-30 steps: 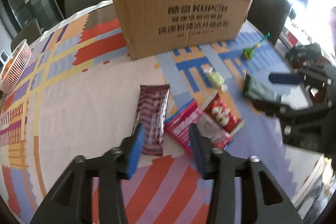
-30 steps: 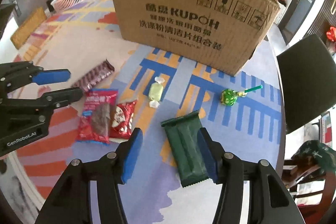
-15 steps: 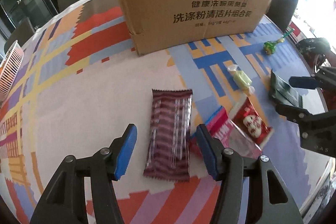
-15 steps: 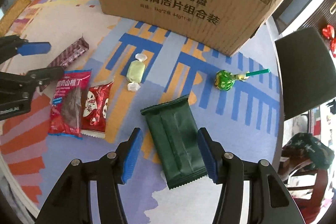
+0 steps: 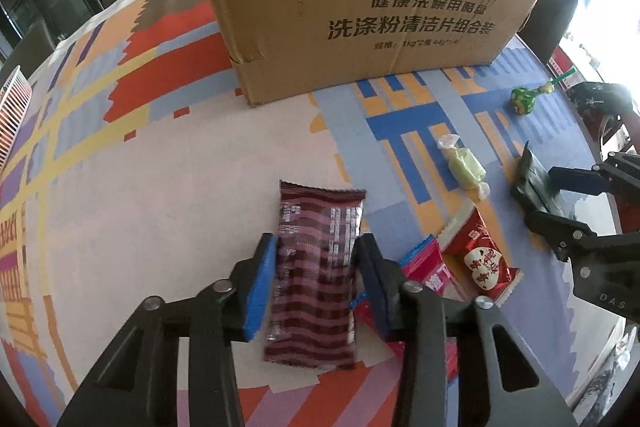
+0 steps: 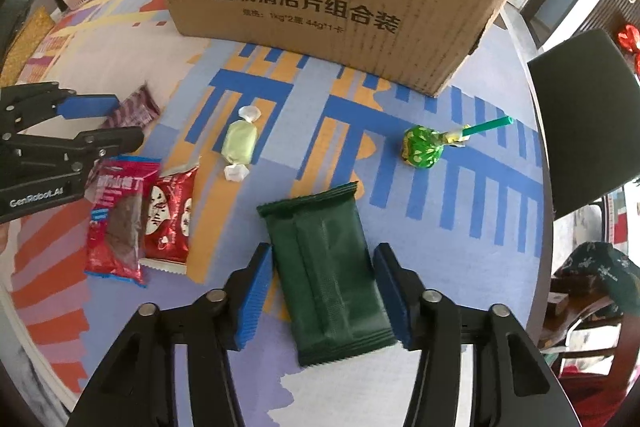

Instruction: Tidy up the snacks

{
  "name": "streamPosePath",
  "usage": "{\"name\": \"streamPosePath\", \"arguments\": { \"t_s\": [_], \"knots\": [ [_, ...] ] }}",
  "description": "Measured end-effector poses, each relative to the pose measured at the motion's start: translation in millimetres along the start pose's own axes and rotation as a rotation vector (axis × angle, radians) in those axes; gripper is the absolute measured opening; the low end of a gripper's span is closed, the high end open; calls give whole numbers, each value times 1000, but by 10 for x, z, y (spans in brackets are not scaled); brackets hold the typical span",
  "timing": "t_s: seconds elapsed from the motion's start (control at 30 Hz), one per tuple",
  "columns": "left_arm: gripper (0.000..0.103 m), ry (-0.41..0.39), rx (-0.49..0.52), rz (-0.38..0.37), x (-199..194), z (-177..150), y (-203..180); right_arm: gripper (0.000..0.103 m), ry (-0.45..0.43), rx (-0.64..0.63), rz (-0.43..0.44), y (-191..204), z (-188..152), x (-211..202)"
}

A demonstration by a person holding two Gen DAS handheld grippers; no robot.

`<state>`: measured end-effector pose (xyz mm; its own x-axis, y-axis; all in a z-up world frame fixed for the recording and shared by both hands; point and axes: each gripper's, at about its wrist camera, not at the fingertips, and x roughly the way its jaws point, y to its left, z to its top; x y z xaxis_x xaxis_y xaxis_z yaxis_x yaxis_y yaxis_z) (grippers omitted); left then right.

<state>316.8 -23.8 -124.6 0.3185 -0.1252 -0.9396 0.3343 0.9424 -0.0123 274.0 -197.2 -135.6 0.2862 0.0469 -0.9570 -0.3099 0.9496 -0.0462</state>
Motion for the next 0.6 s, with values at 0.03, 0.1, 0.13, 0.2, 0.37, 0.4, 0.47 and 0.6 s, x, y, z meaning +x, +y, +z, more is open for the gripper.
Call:
{"name": "streamPosePath", "arguments": {
  "t_s": [0.03, 0.1, 0.13, 0.2, 0.37, 0.4, 0.47, 0.6],
  "knots": [
    [37, -2, 6, 5, -7, -4, -8, 46, 0, 6, 8, -13, 6, 3],
    [36, -5, 2, 14, -20, -18, -9, 45, -5, 6, 8, 1, 5, -9],
    [35, -7, -1, 20, -30, -28, -8, 45, -8, 8, 8, 8, -5, -12],
    [35, -15, -6, 34, -55, -61, -17, 45, -13, 9, 9, 2, -11, -21],
    [35, -51, -17, 47, -219, -169, -59, 44, -35, 20, 23, 72, -71, -105],
    [35, -59, -19, 46, -254, -179, -61, 44, -43, 17, 26, 97, -86, -137],
    [35, -73, -23, 49, -328, -190, -64, 44, -60, 17, 26, 146, -125, -217],
    [35, -119, -32, 39, -532, -242, -95, 44, -108, 18, 25, 194, -139, -393]
  ]
}}
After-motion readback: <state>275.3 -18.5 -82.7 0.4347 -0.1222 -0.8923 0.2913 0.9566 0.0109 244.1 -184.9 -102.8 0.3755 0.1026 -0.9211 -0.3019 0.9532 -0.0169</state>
